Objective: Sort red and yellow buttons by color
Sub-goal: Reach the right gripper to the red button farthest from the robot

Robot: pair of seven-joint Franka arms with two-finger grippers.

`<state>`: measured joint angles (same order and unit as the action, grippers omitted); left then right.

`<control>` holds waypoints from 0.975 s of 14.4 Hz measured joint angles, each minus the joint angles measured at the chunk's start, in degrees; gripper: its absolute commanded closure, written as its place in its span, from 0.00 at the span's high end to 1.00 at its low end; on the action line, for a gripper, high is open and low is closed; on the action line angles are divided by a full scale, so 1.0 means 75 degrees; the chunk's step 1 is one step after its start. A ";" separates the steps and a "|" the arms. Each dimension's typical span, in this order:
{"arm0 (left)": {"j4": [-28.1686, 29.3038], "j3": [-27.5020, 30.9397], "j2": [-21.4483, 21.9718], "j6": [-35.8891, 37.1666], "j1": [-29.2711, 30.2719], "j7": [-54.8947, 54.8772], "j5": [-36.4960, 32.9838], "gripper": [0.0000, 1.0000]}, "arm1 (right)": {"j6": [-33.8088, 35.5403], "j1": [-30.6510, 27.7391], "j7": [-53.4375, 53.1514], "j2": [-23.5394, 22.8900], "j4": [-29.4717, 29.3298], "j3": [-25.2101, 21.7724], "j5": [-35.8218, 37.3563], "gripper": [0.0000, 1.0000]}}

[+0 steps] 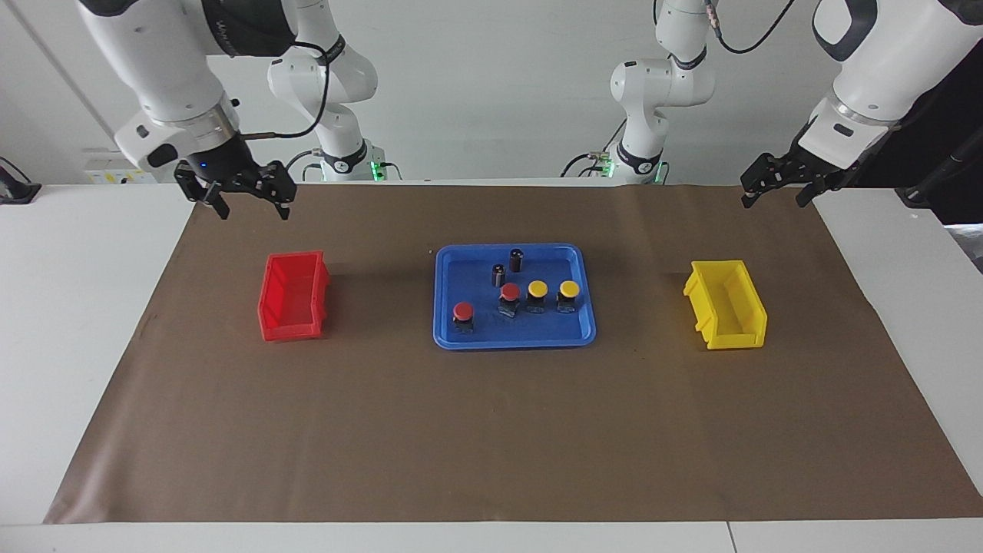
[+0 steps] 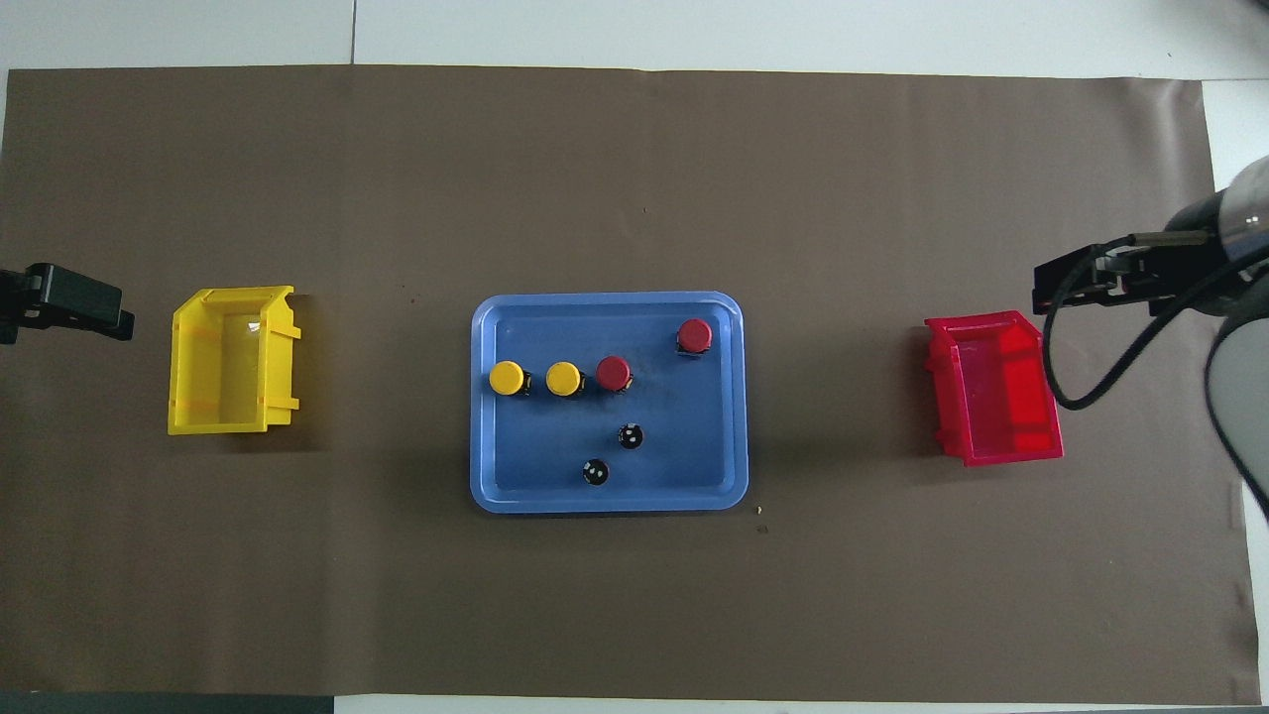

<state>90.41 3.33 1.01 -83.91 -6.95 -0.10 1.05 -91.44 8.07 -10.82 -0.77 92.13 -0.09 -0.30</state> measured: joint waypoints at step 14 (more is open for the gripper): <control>0.0479 -0.0062 0.0206 -0.0008 0.0265 -0.0006 -0.0001 1.00 | -0.4625 0.2677 -0.3093 -0.1897 0.1783 0.0036 -0.0078 0.85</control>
<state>94.00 2.86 2.56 -83.97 -4.96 -0.14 1.05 -126.13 28.15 -34.02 -15.00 105.51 0.18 -0.88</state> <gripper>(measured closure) 0.000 0.119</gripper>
